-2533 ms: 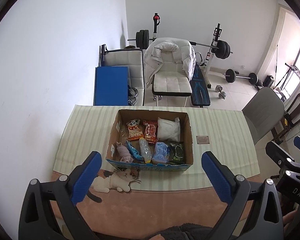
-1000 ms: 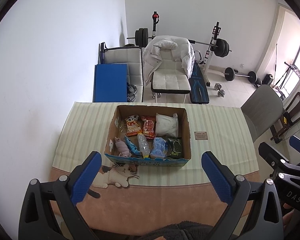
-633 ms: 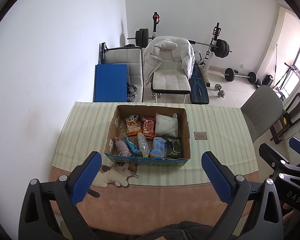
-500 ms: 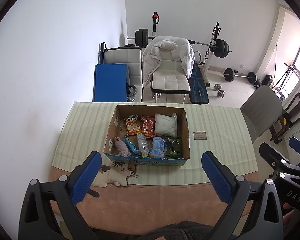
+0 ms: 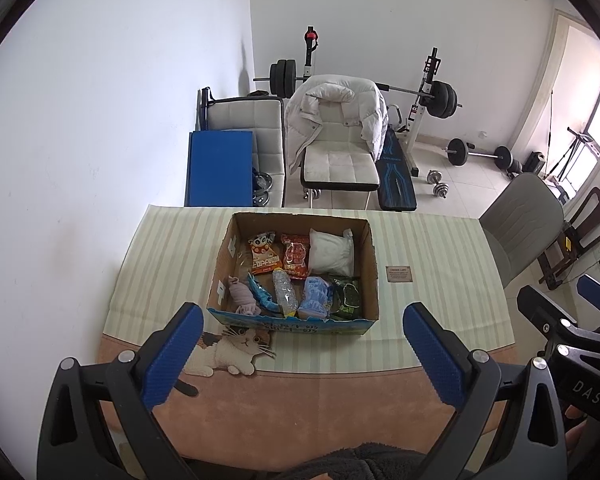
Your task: Organize soft objects
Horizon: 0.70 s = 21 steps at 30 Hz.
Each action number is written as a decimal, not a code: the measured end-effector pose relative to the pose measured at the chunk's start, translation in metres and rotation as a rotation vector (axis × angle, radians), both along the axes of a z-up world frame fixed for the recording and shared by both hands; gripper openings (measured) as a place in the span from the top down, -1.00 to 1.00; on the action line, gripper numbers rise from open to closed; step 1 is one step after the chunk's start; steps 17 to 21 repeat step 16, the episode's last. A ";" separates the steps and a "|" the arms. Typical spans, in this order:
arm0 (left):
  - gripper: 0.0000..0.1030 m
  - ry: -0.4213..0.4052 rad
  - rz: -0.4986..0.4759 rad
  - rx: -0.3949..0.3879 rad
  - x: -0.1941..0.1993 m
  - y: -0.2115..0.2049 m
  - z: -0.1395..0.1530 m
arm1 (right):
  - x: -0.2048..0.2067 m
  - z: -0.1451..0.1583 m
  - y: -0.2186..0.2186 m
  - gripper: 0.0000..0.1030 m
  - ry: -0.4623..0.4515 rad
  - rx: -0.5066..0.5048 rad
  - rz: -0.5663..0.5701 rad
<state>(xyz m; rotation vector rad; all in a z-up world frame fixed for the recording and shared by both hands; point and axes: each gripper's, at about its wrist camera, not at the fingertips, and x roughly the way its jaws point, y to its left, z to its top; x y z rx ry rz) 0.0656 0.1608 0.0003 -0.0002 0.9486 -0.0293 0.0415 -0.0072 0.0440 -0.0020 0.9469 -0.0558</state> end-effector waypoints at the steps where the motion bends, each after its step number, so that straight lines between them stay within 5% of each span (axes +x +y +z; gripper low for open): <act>1: -0.99 0.001 -0.001 0.001 0.000 0.000 0.000 | 0.000 0.001 0.000 -1.00 -0.001 0.001 -0.001; 21: -0.99 -0.022 0.004 0.012 0.001 0.003 0.005 | 0.004 0.011 0.002 -1.00 -0.007 0.004 -0.011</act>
